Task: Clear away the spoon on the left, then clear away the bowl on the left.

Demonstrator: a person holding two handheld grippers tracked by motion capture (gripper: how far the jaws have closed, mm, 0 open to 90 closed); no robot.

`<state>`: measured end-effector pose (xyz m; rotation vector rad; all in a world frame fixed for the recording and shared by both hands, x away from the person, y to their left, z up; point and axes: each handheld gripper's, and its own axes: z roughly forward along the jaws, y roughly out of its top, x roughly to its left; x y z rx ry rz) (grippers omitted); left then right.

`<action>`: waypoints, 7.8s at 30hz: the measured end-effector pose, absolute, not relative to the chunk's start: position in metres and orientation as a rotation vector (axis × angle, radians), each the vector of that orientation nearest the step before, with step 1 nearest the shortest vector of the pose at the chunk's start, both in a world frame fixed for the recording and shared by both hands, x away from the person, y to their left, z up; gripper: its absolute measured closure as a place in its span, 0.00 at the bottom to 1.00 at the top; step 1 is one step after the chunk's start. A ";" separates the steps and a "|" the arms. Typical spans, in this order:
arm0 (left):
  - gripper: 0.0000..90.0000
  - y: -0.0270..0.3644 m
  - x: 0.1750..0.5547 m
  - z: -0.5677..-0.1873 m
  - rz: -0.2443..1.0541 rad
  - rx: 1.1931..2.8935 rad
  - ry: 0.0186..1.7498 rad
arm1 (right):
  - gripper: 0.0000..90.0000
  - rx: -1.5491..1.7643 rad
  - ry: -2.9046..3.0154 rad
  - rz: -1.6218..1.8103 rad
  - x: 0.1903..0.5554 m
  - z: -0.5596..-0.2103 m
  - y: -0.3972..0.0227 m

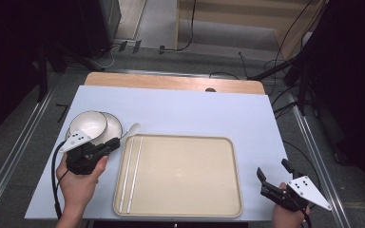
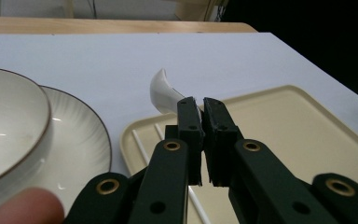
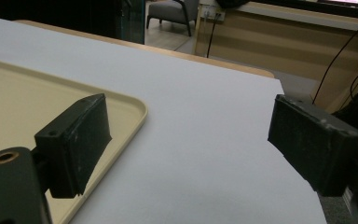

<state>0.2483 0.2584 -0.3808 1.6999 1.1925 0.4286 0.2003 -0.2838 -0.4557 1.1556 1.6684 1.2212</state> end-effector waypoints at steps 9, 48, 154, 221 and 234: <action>0.97 0.233 0.251 -0.397 0.384 1.699 1.173 | 0.15 1.160 1.670 1.219 0.201 -0.456 -0.283; 1.00 0.146 0.294 -0.448 0.266 2.014 1.258 | 0.15 1.164 1.666 1.228 0.200 -0.456 -0.285; 0.00 0.353 0.286 -0.380 0.448 1.669 1.333 | 0.15 1.141 1.702 1.201 0.202 -0.458 -0.277; 0.92 0.389 0.321 -0.421 0.377 1.493 1.748 | 0.15 1.165 1.689 1.201 0.200 -0.460 -0.283; 0.92 0.371 0.293 -0.397 0.380 1.533 1.625 | 0.15 1.157 1.692 1.208 0.200 -0.459 -0.280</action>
